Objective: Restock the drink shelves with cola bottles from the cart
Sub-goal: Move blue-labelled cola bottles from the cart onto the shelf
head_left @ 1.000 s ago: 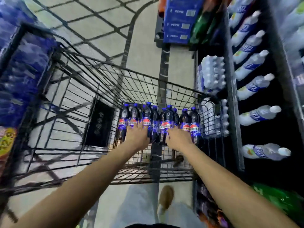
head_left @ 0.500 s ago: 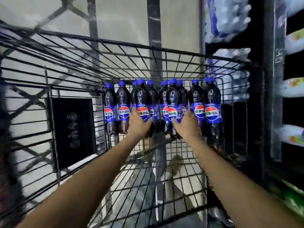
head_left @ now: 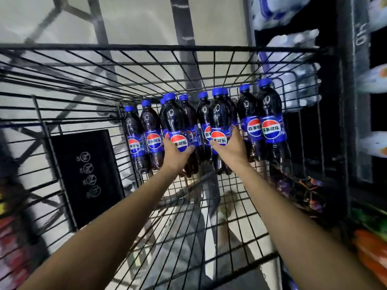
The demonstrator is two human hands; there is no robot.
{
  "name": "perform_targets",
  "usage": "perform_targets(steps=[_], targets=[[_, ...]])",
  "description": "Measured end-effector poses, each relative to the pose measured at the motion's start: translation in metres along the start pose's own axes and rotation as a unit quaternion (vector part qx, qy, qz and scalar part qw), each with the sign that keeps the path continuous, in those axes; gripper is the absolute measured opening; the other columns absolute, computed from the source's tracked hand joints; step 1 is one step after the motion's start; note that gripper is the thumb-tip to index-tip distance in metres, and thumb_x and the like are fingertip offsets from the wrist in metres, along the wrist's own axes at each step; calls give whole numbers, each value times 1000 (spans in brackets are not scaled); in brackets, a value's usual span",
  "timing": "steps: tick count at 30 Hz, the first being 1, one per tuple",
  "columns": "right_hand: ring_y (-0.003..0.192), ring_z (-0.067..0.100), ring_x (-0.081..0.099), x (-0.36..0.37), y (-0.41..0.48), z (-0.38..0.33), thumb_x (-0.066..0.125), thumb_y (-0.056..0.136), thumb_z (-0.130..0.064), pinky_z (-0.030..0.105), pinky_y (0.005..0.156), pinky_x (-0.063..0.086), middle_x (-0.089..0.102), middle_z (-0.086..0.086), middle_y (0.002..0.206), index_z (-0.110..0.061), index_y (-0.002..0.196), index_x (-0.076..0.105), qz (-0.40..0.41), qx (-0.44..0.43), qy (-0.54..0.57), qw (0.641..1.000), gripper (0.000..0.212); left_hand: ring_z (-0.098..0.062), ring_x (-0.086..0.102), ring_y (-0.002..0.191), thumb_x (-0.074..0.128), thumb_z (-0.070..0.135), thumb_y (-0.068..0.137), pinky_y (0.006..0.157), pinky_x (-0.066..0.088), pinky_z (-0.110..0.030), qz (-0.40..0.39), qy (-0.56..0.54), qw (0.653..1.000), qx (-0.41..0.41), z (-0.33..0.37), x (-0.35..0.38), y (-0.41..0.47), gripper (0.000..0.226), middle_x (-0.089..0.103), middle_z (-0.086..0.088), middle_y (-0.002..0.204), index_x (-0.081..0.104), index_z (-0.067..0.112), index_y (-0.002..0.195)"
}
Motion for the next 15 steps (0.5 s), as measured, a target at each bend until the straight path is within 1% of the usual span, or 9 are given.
perform_targets(steps=[2, 3, 5, 7, 8, 10, 12, 14, 15], targets=[[102, 18, 60, -5, -16, -2, 78, 75, -33, 26, 82, 47, 60, 2, 119, -16, 125, 47, -2, -2, 46, 999, 61, -26, 49, 119, 67, 28, 89, 99, 41, -32, -6, 2, 999, 31, 9, -3, -18, 76, 45, -10, 132, 16, 5, 141], [99, 16, 62, -10, -26, -3, 78, 75, -33, 23, 77, 47, 62, 0, 114, -20, 120, 49, 0, -8, 72, 997, 55, -21, 54, 107, 68, 27, 89, 93, 44, -31, -10, 1, 999, 49, 15, -4, -28, 72, 51, -10, 126, 21, 5, 138], [90, 7, 62, -24, -48, -6, 77, 73, -34, 14, 66, 41, 63, -6, 104, -30, 108, 48, 13, -24, 113, 993, 45, -17, 57, 96, 70, 25, 87, 86, 46, -29, -24, 4, 996, 87, 29, -7, -51, 65, 58, -5, 113, 28, 7, 134], [85, -4, 59, -40, -72, -9, 74, 67, -42, 13, 65, 40, 62, -12, 100, -36, 105, 47, 28, -35, 148, 988, 47, -17, 60, 92, 71, 21, 86, 85, 50, -29, -38, 2, 990, 134, 44, -10, -76, 50, 60, 1, 103, 36, 14, 123], [85, -5, 58, -48, -84, -10, 71, 62, -47, 15, 68, 42, 61, -13, 100, -36, 105, 48, 37, -36, 166, 985, 50, -17, 62, 91, 71, 19, 86, 85, 51, -31, -43, 10, 987, 157, 52, -11, -89, 46, 61, 1, 102, 38, 18, 118], [89, 3, 61, -66, -107, -10, 66, 56, -54, 26, 78, 49, 63, -9, 103, -34, 105, 50, 58, -42, 196, 978, 55, -17, 64, 92, 72, 19, 84, 89, 51, -34, -54, 35, 978, 198, 71, -12, -116, 45, 63, -3, 105, 40, 20, 116], [93, 10, 64, -84, -129, -10, 65, 55, -55, 35, 86, 52, 65, -7, 103, -34, 103, 53, 79, -55, 227, 969, 53, -12, 64, 91, 73, 17, 83, 92, 51, -35, -74, 47, 968, 235, 90, -10, -143, 46, 64, -2, 104, 42, 17, 117], [90, 8, 65, -105, -151, -7, 65, 54, -56, 36, 85, 53, 66, -12, 97, -37, 94, 54, 104, -65, 255, 959, 46, -12, 64, 94, 75, 18, 81, 92, 50, -35, -95, 56, 957, 269, 106, -6, -170, 49, 64, -1, 105, 45, 16, 119], [86, 5, 65, -115, -163, -5, 65, 53, -57, 33, 81, 53, 66, -13, 95, -39, 91, 53, 117, -71, 269, 954, 44, -13, 63, 94, 75, 18, 80, 91, 49, -34, -105, 64, 951, 285, 113, -2, -184, 50, 64, -1, 106, 45, 16, 120]])
Point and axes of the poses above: each hand's wrist, its own y-axis towards the middle knuckle, its own x-axis out of the palm, z = x × y, the point moved 5 cm from there along y, towards the middle knuckle
